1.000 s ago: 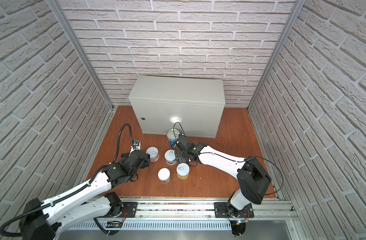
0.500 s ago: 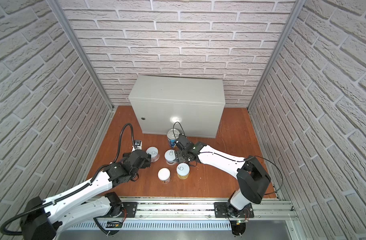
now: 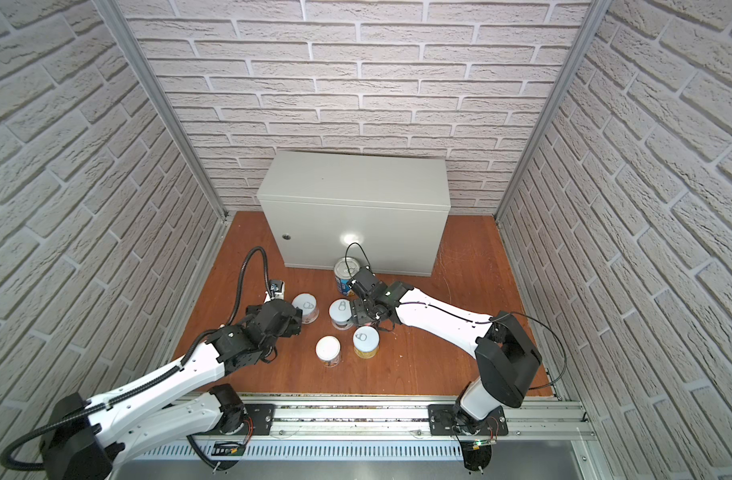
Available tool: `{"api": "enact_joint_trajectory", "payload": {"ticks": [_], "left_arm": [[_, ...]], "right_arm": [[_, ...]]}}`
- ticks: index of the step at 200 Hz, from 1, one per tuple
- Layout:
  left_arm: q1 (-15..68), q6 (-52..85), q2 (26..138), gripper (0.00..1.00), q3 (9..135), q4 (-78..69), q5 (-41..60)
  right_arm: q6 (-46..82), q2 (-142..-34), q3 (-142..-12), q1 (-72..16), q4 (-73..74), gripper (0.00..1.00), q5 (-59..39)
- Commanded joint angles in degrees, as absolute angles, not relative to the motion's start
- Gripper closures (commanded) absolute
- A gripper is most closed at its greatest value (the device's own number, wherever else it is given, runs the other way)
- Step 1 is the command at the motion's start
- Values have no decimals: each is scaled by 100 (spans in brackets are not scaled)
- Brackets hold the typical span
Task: Place and organize the canned foods onto the counter
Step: 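Lift the tomato can with the right gripper while the left gripper moves toward it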
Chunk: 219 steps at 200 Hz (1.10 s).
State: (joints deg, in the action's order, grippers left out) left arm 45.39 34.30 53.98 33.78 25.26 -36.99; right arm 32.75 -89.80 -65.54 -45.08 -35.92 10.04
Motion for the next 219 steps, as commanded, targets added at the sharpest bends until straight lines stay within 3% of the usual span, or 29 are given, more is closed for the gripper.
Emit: {"api": "enact_joint_trajectory", "payload": {"ticks": [1,68,123,219], "left_arm": [[4500,3328,5396,2,3410,2371,-3727],[4491,3262,5363,2,3397,2452,-3797],[4491,3252,5253,2,3410,2522,-3793],[4509,2721,4599,2,3123,1972,-2998]], "right_arm": [[3390,-8630,-6911,-4514,-3337,52,1114],[3451,-8527,-7075,-4448,-3500,60,1078],[3533,-8276,-7169,-4360,-3634,61,950],[3789,-8104,-7510,-3907,-3860,67,341]]}}
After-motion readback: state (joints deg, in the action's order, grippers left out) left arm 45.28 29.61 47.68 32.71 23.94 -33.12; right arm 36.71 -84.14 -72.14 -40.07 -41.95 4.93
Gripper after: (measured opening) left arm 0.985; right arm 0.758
